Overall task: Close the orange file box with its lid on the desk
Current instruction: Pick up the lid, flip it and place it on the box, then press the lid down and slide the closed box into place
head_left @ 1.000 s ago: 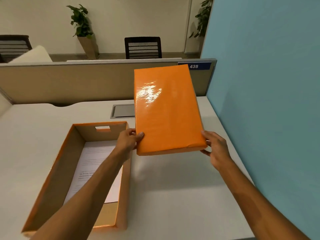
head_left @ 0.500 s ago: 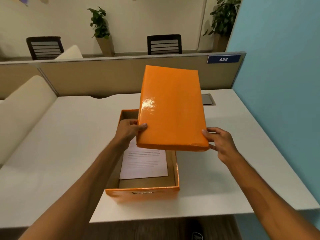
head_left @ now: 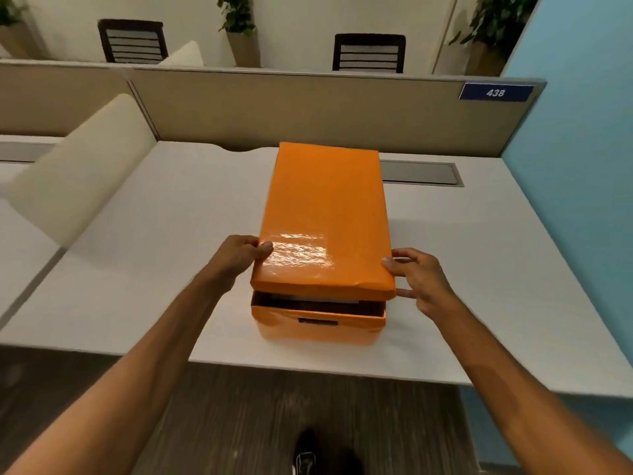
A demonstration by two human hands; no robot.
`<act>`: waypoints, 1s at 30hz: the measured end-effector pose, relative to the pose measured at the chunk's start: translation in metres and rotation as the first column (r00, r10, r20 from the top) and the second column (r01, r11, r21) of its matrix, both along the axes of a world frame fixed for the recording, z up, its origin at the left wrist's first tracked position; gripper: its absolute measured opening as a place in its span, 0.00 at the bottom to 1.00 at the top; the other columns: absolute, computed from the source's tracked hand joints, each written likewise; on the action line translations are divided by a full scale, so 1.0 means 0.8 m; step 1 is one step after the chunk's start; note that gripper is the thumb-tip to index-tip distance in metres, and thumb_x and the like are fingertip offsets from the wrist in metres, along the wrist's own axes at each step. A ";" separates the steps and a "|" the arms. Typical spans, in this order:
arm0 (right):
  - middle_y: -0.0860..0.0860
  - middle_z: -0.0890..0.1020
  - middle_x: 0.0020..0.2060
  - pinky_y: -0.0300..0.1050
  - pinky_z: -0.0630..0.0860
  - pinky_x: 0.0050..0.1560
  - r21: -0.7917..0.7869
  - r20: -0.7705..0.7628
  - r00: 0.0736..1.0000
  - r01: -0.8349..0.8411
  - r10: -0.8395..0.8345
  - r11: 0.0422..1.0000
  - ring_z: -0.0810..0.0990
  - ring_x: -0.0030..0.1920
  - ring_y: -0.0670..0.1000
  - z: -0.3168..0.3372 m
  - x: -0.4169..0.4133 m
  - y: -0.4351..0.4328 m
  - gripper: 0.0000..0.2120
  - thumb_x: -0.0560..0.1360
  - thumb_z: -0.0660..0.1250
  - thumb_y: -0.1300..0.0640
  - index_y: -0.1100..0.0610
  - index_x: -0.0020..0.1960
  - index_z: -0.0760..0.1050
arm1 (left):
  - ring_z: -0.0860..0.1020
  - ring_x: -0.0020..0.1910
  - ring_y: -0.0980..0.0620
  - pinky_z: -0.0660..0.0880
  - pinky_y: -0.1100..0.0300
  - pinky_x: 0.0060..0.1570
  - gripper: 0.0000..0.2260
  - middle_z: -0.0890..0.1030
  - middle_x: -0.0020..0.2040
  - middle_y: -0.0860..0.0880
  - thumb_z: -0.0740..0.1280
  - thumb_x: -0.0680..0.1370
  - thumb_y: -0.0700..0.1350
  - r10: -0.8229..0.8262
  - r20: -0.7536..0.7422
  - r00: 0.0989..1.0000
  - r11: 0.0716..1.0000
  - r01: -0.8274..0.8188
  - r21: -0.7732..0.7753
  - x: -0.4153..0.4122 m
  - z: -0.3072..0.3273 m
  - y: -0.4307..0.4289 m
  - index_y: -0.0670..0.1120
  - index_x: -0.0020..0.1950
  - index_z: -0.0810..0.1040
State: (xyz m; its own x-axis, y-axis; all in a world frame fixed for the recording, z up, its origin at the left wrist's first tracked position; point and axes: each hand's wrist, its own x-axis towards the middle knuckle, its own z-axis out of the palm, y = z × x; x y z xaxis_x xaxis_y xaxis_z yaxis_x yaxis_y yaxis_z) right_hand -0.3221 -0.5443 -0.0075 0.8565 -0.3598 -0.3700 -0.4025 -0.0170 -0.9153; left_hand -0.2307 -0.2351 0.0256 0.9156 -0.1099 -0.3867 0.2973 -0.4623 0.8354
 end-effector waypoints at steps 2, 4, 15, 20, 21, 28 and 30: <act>0.50 0.80 0.55 0.50 0.80 0.39 0.000 -0.002 1.000 -0.005 0.005 1.000 0.80 0.54 0.55 -0.002 -0.008 0.006 0.16 0.74 0.74 0.54 0.51 0.60 0.76 | 0.78 0.47 0.51 0.71 0.52 0.51 0.16 0.81 0.55 0.48 0.65 0.80 0.49 -0.004 -0.013 1.000 1.000 0.004 0.003 -0.005 -0.006 0.005 0.41 0.64 0.79; 0.52 0.80 0.56 0.46 0.79 0.34 0.004 -0.001 1.000 -0.013 0.013 1.000 0.80 0.55 0.56 -0.005 -0.016 0.010 0.18 0.75 0.74 0.55 0.53 0.63 0.76 | 0.78 0.49 0.50 0.72 0.52 0.52 0.16 0.81 0.56 0.47 0.65 0.80 0.49 -0.008 -0.029 1.000 1.000 0.008 0.000 -0.009 -0.012 0.009 0.41 0.64 0.79; 0.56 0.80 0.60 0.53 0.80 0.45 0.000 -0.017 0.999 -0.028 0.028 1.000 0.80 0.57 0.60 -0.010 -0.036 0.016 0.21 0.77 0.71 0.57 0.60 0.68 0.74 | 0.79 0.60 0.40 0.75 0.43 0.62 0.23 0.80 0.63 0.42 0.65 0.80 0.52 -0.065 -0.075 0.995 0.997 0.062 -0.043 -0.024 -0.033 0.020 0.39 0.69 0.74; 0.57 0.80 0.61 0.57 0.81 0.50 0.006 -0.030 0.999 -0.041 0.041 0.999 0.81 0.58 0.61 -0.009 -0.036 0.017 0.22 0.77 0.70 0.58 0.61 0.70 0.73 | 0.79 0.58 0.41 0.76 0.44 0.60 0.22 0.80 0.61 0.44 0.65 0.80 0.52 -0.073 -0.070 0.995 0.996 0.070 -0.049 -0.023 -0.037 0.022 0.40 0.68 0.75; 0.57 0.80 0.61 0.57 0.81 0.51 0.001 -0.032 0.999 -0.044 0.044 0.999 0.80 0.58 0.61 -0.009 -0.036 0.017 0.22 0.77 0.70 0.58 0.61 0.70 0.73 | 0.80 0.57 0.42 0.76 0.46 0.58 0.21 0.81 0.60 0.45 0.65 0.80 0.52 -0.074 -0.072 0.995 0.996 0.070 -0.051 -0.023 -0.039 0.023 0.40 0.68 0.76; 0.57 0.80 0.61 0.55 0.81 0.50 -0.021 -0.029 0.999 -0.019 0.018 1.000 0.81 0.57 0.59 -0.021 -0.037 0.019 0.22 0.76 0.71 0.59 0.61 0.69 0.74 | 0.81 0.55 0.44 0.77 0.50 0.55 0.18 0.82 0.57 0.46 0.64 0.81 0.51 -0.052 -0.071 0.996 0.993 0.044 -0.113 -0.030 -0.055 0.023 0.42 0.67 0.76; 0.57 0.81 0.61 0.57 0.81 0.52 -0.045 -0.038 0.999 -0.026 0.024 0.999 0.81 0.57 0.59 -0.024 -0.036 0.019 0.22 0.76 0.72 0.59 0.61 0.69 0.74 | 0.81 0.56 0.43 0.77 0.49 0.56 0.19 0.82 0.60 0.45 0.64 0.81 0.51 -0.050 -0.075 0.996 0.992 0.040 -0.123 -0.033 -0.058 0.023 0.42 0.68 0.75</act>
